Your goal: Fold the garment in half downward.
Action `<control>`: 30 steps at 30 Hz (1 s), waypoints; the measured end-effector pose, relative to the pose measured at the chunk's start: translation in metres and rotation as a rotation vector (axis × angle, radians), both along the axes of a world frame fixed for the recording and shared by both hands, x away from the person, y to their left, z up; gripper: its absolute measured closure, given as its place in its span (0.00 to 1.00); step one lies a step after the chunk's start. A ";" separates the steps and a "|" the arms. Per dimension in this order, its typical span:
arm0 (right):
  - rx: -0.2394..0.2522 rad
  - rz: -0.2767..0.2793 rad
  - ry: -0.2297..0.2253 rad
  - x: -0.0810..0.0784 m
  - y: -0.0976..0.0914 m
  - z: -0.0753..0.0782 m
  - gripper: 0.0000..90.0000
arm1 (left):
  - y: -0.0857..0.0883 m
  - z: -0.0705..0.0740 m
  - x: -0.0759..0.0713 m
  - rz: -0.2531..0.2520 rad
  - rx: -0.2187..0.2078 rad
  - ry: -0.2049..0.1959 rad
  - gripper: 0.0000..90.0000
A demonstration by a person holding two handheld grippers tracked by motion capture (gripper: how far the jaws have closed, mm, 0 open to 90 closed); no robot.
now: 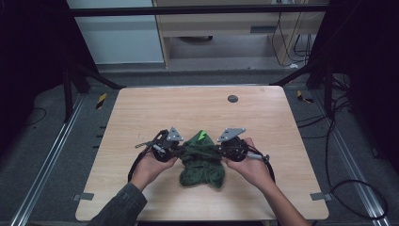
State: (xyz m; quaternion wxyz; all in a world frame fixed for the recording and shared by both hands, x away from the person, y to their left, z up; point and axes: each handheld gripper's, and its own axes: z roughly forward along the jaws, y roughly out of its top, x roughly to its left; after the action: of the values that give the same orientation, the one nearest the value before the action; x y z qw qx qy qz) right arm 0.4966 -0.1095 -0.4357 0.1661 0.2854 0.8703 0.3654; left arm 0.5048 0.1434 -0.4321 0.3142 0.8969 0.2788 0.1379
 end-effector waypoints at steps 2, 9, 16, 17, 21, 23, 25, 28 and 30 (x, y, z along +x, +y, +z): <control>-0.001 0.001 -0.005 -0.004 0.000 -0.002 0.93 | -0.001 -0.003 -0.004 -0.007 0.006 0.007 0.92; -0.005 0.019 -0.010 -0.013 0.001 -0.006 0.92 | 0.002 -0.008 -0.011 -0.012 0.013 0.018 0.91; -0.009 0.035 -0.019 -0.021 0.001 -0.006 0.91 | 0.002 -0.009 -0.019 -0.020 0.025 0.016 0.90; -0.011 0.036 -0.022 -0.022 0.001 -0.006 0.91 | 0.001 -0.009 -0.021 -0.018 0.025 0.011 0.90; -0.014 0.046 -0.021 -0.028 0.003 -0.005 0.90 | 0.001 -0.007 -0.026 -0.021 0.035 0.002 0.89; -0.018 0.055 -0.021 -0.031 0.003 -0.005 0.90 | 0.001 -0.007 -0.029 -0.022 0.033 0.004 0.89; -0.022 0.061 -0.020 -0.034 0.003 -0.005 0.89 | 0.002 -0.009 -0.031 -0.021 0.036 -0.003 0.88; -0.029 0.068 -0.016 -0.039 0.002 -0.007 0.89 | 0.002 -0.014 -0.034 -0.014 0.029 -0.004 0.88; -0.032 0.071 -0.012 -0.043 0.001 -0.010 0.88 | 0.003 -0.018 -0.036 -0.015 0.030 -0.004 0.88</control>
State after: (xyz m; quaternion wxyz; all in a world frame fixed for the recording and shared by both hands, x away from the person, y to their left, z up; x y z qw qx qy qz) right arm 0.4540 -0.1082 -0.4457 0.1626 0.2496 0.8846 0.3589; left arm 0.4684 0.1460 -0.4497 0.3025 0.9032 0.2695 0.1415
